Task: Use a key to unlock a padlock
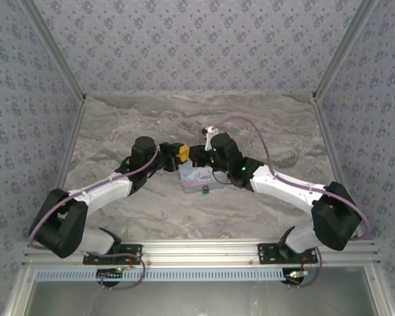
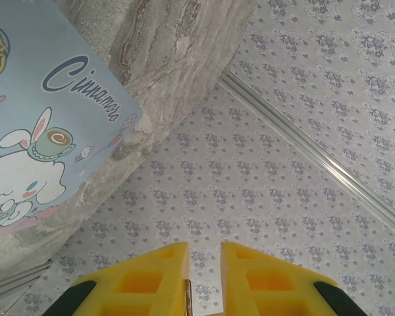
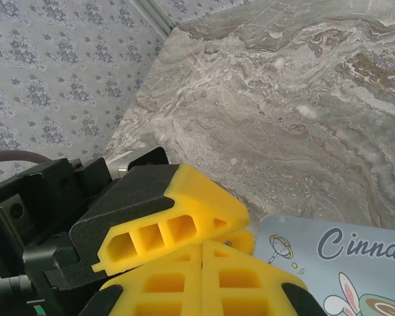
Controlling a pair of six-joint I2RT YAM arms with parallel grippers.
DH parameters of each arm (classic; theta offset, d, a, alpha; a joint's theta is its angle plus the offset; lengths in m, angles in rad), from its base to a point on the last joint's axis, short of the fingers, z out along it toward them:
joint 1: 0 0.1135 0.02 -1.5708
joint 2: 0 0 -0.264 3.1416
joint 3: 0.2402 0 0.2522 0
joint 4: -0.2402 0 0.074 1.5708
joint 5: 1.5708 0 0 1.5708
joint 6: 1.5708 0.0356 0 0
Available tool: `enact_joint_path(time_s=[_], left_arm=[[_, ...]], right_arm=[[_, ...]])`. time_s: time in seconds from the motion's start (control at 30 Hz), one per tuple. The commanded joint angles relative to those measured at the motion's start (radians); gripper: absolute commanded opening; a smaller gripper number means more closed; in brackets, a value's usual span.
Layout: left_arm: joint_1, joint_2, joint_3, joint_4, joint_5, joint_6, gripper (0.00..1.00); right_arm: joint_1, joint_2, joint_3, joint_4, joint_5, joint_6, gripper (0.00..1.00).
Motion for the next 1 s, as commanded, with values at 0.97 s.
enact_joint_path(time_s=[0.97], left_arm=[[0.002, -0.009, 0.148, -0.137, -0.082, 0.254, 0.0]], right_arm=[[-0.082, -0.094, -0.071, 0.012, -0.173, 0.054, 0.18]])
